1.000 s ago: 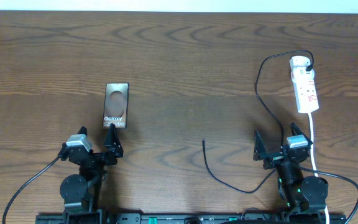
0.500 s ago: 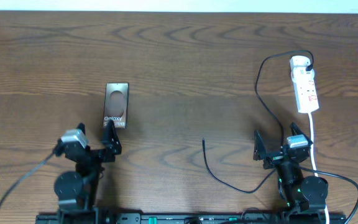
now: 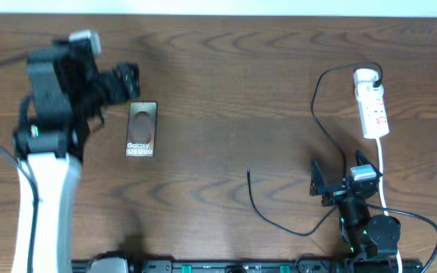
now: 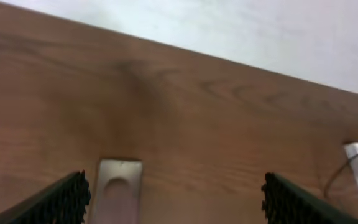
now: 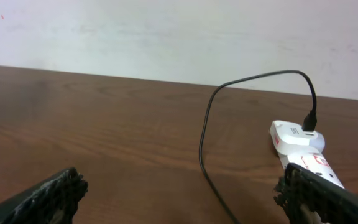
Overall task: Plug charger to phone and switch on socket
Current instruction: 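Move the left gripper over the Galaxy phone and lower onto it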
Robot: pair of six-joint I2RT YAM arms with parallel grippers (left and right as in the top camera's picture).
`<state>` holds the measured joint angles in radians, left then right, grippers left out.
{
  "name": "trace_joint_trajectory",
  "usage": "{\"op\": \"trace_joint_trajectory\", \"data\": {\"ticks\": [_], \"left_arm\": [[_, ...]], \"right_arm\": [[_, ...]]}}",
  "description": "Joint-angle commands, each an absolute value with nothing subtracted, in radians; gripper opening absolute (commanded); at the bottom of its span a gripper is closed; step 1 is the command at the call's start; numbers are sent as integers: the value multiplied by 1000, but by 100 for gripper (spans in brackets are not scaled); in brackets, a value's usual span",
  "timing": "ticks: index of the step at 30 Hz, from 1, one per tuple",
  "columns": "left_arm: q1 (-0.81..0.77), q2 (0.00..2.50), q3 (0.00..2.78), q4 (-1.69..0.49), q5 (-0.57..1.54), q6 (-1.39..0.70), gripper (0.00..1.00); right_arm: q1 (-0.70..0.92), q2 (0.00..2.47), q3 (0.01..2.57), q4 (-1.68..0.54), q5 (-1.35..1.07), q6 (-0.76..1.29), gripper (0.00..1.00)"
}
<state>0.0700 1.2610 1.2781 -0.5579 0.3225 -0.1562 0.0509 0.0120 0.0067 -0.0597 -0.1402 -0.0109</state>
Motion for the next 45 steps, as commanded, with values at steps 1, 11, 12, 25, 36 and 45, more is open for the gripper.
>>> {"op": "trace_joint_trajectory", "data": {"ticks": [1, 11, 12, 25, 36, 45], "left_arm": [[68, 1399, 1420, -590, 450, -125, 87], [66, 1502, 1420, -630, 476, -66, 87], [64, 1506, 1420, -646, 430, -59, 87], [-39, 1629, 1420, -746, 50, -62, 87], [-39, 1790, 1420, -781, 40, -59, 87], [-39, 1797, 1420, -809, 40, -36, 87]], "right_arm": [[60, 6, 6, -65, -137, -5, 99], [60, 6, 6, -65, -137, -5, 99], [60, 6, 6, -65, -137, -5, 99], [60, 6, 6, -65, -137, -5, 99], [60, 6, 6, -65, -137, -5, 99], [60, 6, 6, -65, -137, -5, 99]]}}
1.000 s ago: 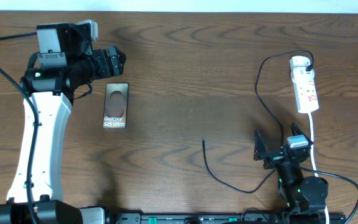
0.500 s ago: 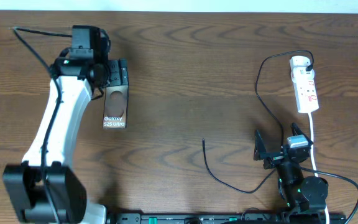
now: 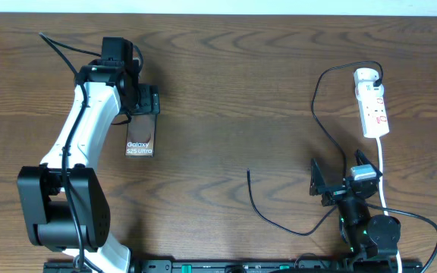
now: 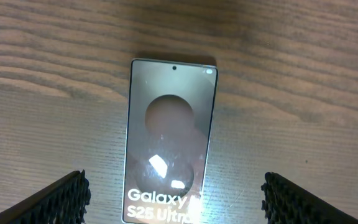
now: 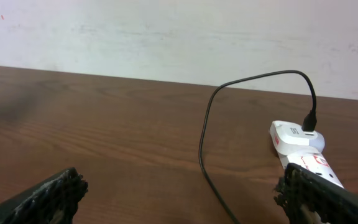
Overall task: Plug charger to phone and switch on socket
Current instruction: 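Move the left gripper over the Galaxy phone and lower onto it, then close the left gripper on the phone's short edge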
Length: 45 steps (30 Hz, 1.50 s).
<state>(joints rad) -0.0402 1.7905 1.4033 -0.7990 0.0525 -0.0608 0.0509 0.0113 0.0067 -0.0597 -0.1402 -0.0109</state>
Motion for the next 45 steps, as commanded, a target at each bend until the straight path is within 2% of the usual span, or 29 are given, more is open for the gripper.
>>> {"op": "trace_joint_trajectory", "data": {"ticks": [1, 21, 35, 45], "left_arm": [[-39, 1797, 1419, -812, 40, -36, 87], [-39, 1798, 1292, -825, 40, -19, 86], [-39, 1798, 1107, -671, 64, -19, 86], [-39, 1800, 1105, -575, 63, -18, 88]], "right_arm": [[60, 6, 6, -65, -137, -5, 99], [60, 6, 6, -65, -137, -5, 99], [60, 6, 6, -65, -137, -5, 99], [60, 6, 6, -65, -137, -5, 99]]}}
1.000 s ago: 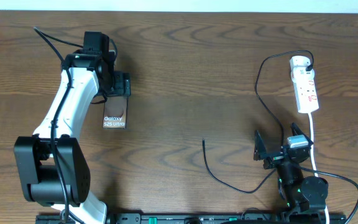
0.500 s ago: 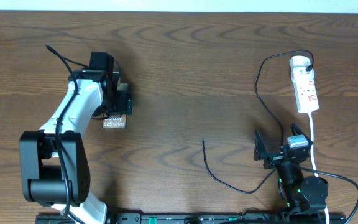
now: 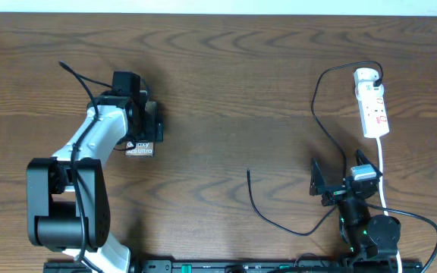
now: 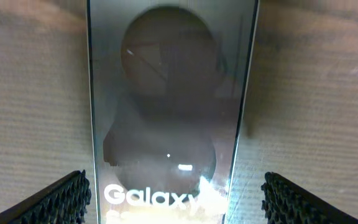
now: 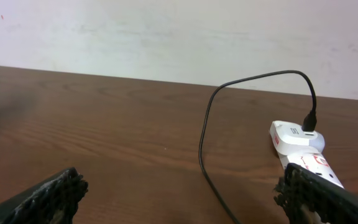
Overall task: Plug charger to phone and switch on socket
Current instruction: 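Close the left gripper on the phone's short edge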
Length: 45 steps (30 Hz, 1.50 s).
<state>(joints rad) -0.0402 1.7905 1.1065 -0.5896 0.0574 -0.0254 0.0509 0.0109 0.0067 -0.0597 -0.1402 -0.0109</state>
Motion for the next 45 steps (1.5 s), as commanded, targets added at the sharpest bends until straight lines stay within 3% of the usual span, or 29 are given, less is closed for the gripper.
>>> {"op": "trace_joint_trajectory", "data": {"ticks": [1, 12, 38, 45], "left_arm": [[-39, 1803, 1105, -566, 63, -18, 89], [-39, 1957, 1135, -517, 63, -3, 93], [-39, 1958, 1139, -514, 64, 4, 92], [-39, 1958, 1139, -515, 71, 4, 79]], "right_arm": [[60, 6, 6, -65, -137, -5, 99], [60, 6, 6, -65, -137, -5, 99], [60, 6, 6, -65, -137, -5, 99], [60, 6, 6, -65, -137, -5, 99]]}}
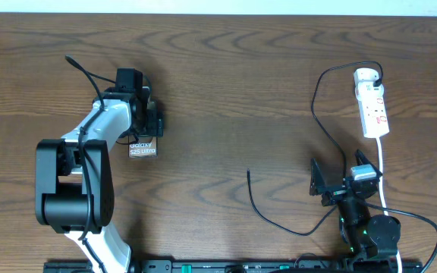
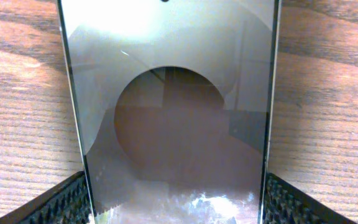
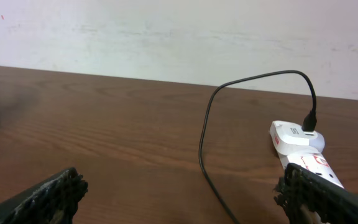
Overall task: Plug charger to phone and switch on socket
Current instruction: 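Close the left gripper on the phone's short edge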
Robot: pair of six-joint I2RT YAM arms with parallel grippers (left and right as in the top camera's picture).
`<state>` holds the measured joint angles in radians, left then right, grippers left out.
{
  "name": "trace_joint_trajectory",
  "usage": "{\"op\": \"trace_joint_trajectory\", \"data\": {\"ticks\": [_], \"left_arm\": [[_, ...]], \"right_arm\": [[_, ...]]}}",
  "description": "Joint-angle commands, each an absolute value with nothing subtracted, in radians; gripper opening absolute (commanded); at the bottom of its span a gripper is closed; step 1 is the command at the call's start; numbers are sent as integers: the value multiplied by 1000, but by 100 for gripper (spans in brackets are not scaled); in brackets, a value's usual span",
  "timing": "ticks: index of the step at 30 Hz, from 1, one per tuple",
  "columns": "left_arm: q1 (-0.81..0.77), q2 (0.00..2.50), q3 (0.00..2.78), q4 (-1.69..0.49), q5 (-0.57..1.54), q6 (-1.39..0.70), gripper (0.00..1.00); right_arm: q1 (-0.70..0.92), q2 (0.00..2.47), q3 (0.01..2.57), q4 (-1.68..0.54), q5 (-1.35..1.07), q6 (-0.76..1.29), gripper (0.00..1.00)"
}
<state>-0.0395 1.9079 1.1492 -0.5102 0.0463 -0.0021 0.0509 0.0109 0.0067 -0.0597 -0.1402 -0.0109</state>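
The phone [image 1: 143,148] lies face up on the wooden table [image 1: 226,91], its "Galaxy S25 Ultra" end showing below my left gripper [image 1: 144,127]. In the left wrist view the phone [image 2: 173,93] fills the space between the fingers. My left gripper [image 2: 176,200] is open and straddles it, a finger close by each long edge. The black charger cable [image 1: 316,102] runs from the white socket strip [image 1: 372,106] to a loose end [image 1: 249,174] mid-table. My right gripper [image 1: 338,180] rests open at the front right, holding nothing. The right wrist view shows the cable [image 3: 205,134] and the strip [image 3: 300,146] ahead of the right gripper [image 3: 182,193].
A white lead [image 1: 381,171] runs from the socket strip toward the front edge past the right arm. A pale wall [image 3: 179,37] stands behind the table's far edge.
My left gripper has come lower and a little toward the phone's far end, so the phone now spans the whole gap between the open fingers. The right arm and the cable are unchanged.
First my left arm was at the table's left with its gripper beside the phone's far end. Then the gripper hung above that end, looking down on the screen. It then stood low over the phone, and now straddles it closely. The right arm stayed still throughout.
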Motion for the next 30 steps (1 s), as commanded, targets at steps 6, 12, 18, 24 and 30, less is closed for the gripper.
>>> {"op": "trace_joint_trajectory", "data": {"ticks": [6, 12, 18, 24, 30], "left_arm": [[-39, 1958, 1139, -516, 71, 4, 77], [-39, 1958, 1139, -518, 71, 4, 69], [-39, 1958, 1139, -518, 70, 4, 60], [-39, 1958, 1139, -519, 71, 3, 48], [-39, 1958, 1139, -519, 71, 4, 24]], "right_arm": [[60, 6, 6, -65, -137, -5, 99], [60, 6, 6, -65, -137, -5, 99], [60, 6, 6, -65, -137, -5, 99], [60, 6, 6, -65, -137, -5, 99], [60, 6, 6, -65, -137, -5, 99]]}}
